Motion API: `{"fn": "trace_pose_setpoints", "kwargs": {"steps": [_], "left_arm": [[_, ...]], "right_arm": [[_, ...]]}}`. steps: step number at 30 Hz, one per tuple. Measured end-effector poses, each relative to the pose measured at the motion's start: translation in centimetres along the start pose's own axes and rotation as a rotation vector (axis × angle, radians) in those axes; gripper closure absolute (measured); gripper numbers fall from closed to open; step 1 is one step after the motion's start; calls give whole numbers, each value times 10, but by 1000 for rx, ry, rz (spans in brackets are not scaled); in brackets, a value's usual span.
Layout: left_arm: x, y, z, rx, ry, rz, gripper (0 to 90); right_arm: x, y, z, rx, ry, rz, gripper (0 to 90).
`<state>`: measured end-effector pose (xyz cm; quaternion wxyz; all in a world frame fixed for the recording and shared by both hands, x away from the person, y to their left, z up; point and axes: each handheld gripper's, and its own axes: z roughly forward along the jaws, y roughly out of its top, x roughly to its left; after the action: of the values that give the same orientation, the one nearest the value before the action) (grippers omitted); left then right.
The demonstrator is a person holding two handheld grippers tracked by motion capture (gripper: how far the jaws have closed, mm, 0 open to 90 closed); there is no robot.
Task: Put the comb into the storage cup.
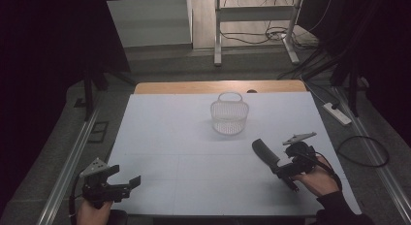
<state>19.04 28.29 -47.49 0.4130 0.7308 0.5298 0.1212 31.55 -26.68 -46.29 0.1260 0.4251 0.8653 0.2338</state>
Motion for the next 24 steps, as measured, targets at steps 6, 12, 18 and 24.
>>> {"fn": "trace_pose_setpoints", "kwargs": {"steps": [6,12,18,24], "left_arm": [[0,0,0,1,-1,0,26],[0,0,0,1,-2,1,26],[0,0,0,0,-2,0,26],[0,0,0,1,-3,1,26]], "right_arm": [[-4,-4,10,20,-18,0,0],[-6,-8,20,54,-26,-7,0],[-6,-11,30,92,-33,-18,0],[-6,-14,39,129,-30,-32,0]]}}
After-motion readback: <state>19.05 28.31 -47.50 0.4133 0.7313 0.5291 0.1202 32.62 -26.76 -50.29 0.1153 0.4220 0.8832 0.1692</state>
